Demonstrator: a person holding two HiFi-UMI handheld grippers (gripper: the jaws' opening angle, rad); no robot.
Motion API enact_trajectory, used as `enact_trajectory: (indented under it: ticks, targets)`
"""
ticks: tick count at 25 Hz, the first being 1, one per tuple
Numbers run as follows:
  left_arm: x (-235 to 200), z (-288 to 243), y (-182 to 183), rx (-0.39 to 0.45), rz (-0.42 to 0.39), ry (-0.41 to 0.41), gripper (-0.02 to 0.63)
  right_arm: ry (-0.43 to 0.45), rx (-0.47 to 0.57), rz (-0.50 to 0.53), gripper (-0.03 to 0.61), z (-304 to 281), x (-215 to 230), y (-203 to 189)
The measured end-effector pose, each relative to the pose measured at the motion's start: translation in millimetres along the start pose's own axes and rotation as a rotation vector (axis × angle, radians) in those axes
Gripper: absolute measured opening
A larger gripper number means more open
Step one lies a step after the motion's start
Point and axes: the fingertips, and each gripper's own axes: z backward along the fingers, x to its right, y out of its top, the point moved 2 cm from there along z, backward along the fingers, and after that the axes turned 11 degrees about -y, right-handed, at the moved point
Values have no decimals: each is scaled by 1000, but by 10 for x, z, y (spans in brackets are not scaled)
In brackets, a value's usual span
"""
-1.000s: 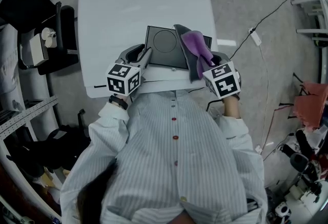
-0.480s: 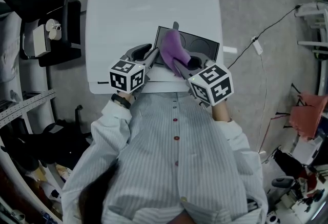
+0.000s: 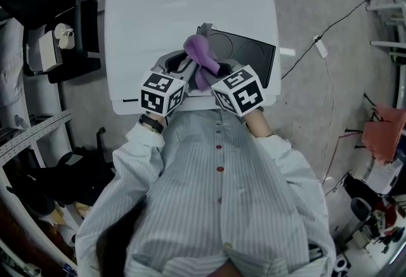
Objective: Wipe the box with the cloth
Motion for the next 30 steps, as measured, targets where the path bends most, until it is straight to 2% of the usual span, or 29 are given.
enact_trajectory:
  ticks: [3, 12, 19, 30]
  targets:
    - [15, -5, -6, -6, -21, -6, 92, -9, -11, 9, 44, 10, 21, -23]
    - [16, -32, -4, -49, -66, -11, 92, -107, -37, 0, 44, 176, 298, -222]
    - [17, -67, 16, -57, -66, -15, 92, -189, -65, -39, 44, 433, 638, -465]
    - [51, -71, 14, -54, -64, -1, 92, -328, -144, -22, 44, 886, 1069, -895]
